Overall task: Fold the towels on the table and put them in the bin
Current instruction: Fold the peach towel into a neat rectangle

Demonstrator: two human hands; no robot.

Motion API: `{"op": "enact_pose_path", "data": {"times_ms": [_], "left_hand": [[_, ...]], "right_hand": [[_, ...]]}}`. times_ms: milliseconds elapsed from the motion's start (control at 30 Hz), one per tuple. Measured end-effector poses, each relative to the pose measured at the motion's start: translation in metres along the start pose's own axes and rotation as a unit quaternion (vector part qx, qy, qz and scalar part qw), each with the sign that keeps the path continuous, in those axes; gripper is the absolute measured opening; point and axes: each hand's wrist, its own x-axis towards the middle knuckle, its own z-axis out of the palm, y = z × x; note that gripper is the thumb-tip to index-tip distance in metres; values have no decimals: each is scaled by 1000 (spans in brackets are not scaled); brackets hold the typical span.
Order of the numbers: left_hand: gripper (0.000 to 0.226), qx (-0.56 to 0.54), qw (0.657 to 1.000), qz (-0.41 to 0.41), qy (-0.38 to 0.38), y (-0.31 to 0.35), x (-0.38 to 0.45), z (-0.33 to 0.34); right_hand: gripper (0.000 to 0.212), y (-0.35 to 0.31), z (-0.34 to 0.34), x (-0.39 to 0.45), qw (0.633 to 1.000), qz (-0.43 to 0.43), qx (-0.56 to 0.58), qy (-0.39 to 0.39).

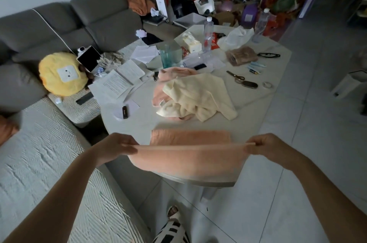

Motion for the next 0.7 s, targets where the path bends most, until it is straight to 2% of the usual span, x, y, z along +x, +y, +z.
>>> {"op": "enact_pose_path", "data": {"times_ms": [100,200,333,533,700], "left_hand": [[22,-8,999,-28,-27,-20,7,18],[11,-50,998,-40,-20,-38,19,30],[8,-146,987,-44,45,-49,50,43],[12,-131,981,-25,143,-50,128,67],[16,-143,969,-56,192,-61,190,83]], "right_hand": [[10,23,17,8,999,34,7,-7],[18,42,27,20,998,58,32,3],[21,52,40,48,995,61,24,69],[22,48,61,121,980,70,-65,175],[18,58,73,175,958,119,-90,244]]}}
